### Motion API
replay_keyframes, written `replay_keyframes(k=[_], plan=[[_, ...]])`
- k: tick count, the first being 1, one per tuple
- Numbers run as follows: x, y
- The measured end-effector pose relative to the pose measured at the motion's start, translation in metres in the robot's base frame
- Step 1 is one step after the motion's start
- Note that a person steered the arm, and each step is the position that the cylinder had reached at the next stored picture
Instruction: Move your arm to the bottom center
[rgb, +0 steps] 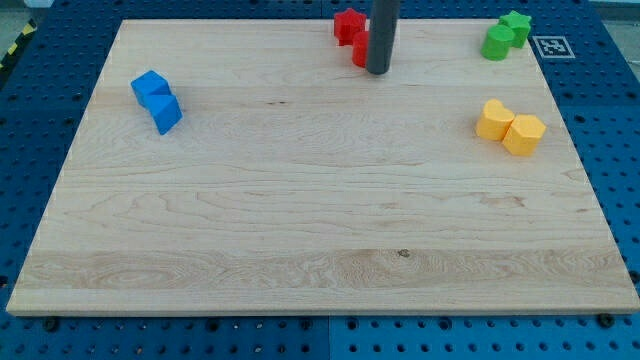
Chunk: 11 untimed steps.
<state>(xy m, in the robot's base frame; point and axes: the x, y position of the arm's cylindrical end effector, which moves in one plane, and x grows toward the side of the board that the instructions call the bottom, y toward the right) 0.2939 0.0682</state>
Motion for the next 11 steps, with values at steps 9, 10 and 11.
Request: replay_keyframes(k=[9, 10, 11], plan=[[0.294, 0.044], [0.294, 0.036], [0.294, 0.026]])
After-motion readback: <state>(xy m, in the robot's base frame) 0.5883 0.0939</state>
